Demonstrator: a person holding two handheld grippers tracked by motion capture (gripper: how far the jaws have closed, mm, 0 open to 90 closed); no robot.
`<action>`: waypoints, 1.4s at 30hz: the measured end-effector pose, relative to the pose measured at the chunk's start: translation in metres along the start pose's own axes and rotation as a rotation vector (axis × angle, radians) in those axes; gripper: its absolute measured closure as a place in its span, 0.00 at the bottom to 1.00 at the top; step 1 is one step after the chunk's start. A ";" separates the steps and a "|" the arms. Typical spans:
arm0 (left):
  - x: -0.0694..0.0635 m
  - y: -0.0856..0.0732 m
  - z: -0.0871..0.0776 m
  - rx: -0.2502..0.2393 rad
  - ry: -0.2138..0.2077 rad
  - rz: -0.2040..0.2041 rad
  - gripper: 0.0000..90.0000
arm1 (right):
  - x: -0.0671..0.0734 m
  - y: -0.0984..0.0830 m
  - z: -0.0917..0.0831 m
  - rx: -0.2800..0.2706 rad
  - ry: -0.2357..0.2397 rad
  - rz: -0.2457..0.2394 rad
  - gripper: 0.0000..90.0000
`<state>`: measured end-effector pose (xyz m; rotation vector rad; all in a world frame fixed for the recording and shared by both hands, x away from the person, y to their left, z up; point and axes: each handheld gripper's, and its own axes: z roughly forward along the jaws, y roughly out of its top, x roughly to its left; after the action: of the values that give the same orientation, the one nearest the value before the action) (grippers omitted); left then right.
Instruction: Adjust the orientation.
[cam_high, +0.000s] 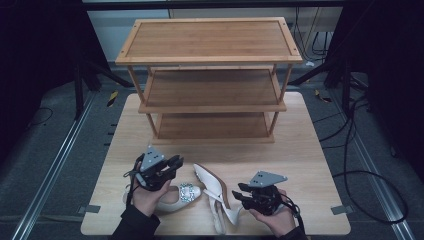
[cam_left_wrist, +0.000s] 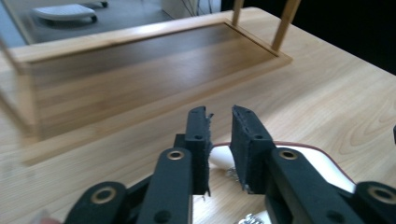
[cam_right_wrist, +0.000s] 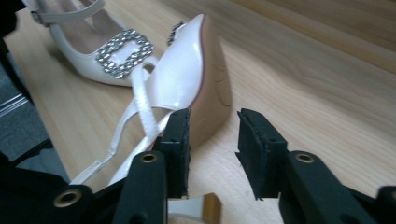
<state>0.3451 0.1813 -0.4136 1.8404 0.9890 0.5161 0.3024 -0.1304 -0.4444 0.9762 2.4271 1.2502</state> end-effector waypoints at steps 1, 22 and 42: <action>-0.005 -0.001 0.009 0.008 -0.015 0.004 0.89 | 0.003 -0.001 0.003 0.002 0.017 -0.003 0.73; -0.036 -0.031 0.046 0.101 -0.065 0.058 0.98 | 0.042 -0.009 0.023 0.003 -0.028 -0.073 0.70; -0.036 -0.019 0.057 0.086 -0.111 0.052 0.99 | 0.038 0.001 0.034 0.003 -0.008 -0.073 0.91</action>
<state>0.3564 0.1251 -0.4543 1.9543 0.9031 0.4035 0.2909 -0.0830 -0.4609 0.8836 2.4364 1.2158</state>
